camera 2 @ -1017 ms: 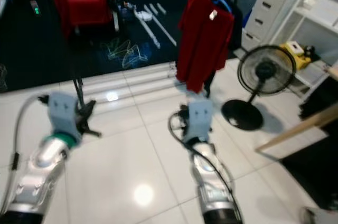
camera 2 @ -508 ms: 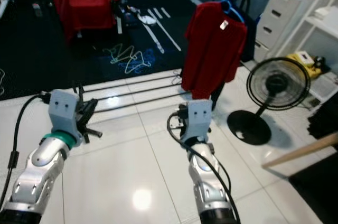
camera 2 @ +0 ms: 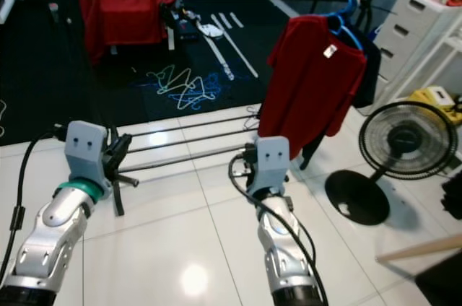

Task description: Hang hanger

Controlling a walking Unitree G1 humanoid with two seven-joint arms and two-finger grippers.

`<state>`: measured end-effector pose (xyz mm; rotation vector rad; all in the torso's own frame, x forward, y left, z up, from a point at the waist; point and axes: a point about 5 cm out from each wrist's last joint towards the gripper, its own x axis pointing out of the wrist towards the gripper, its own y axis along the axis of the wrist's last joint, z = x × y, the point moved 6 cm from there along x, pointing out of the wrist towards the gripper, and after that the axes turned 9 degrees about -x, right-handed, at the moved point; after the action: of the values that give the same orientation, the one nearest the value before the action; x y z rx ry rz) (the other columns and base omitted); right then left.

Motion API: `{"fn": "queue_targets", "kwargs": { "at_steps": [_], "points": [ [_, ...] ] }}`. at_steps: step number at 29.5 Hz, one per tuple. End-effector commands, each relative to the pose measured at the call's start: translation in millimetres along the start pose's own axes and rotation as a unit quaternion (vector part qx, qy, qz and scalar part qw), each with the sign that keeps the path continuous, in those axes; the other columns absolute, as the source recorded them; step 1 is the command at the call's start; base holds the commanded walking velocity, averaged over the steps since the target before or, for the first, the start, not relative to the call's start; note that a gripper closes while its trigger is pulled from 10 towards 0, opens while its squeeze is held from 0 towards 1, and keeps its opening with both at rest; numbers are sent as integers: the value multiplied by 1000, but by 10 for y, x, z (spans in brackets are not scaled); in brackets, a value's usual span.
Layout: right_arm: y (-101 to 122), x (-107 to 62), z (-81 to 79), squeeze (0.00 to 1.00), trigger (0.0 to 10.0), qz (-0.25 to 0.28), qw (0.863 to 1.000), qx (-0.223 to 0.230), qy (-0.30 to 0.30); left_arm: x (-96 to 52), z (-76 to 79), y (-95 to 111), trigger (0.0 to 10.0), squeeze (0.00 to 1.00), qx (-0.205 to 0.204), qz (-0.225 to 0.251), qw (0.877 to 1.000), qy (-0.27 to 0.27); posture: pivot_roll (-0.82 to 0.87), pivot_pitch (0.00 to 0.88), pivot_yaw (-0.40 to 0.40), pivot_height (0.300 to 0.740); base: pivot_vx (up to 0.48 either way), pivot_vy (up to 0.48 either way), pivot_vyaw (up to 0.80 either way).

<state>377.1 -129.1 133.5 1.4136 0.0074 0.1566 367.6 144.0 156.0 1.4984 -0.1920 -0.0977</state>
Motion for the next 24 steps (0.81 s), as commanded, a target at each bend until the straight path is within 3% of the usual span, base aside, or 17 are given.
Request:
{"fn": "queue_targets", "kwargs": {
  "at_steps": [1, 24],
  "points": [
    [-37, -17, 45, 0, 10000, -6, 1000, -2, -7, -4, 19, -25, 10000, 0, 2, -6, 1000, -4, -6, 0, 12, 740, 315, 0, 0],
    [-34, -10, 39, 0, 10000, -5, 1000, -3, -5, 2, 26, -19, 10000, 0, 3, -6, 1000, -5, -5, 0, 10, 740, 314, 0, 0]
  ]
}}
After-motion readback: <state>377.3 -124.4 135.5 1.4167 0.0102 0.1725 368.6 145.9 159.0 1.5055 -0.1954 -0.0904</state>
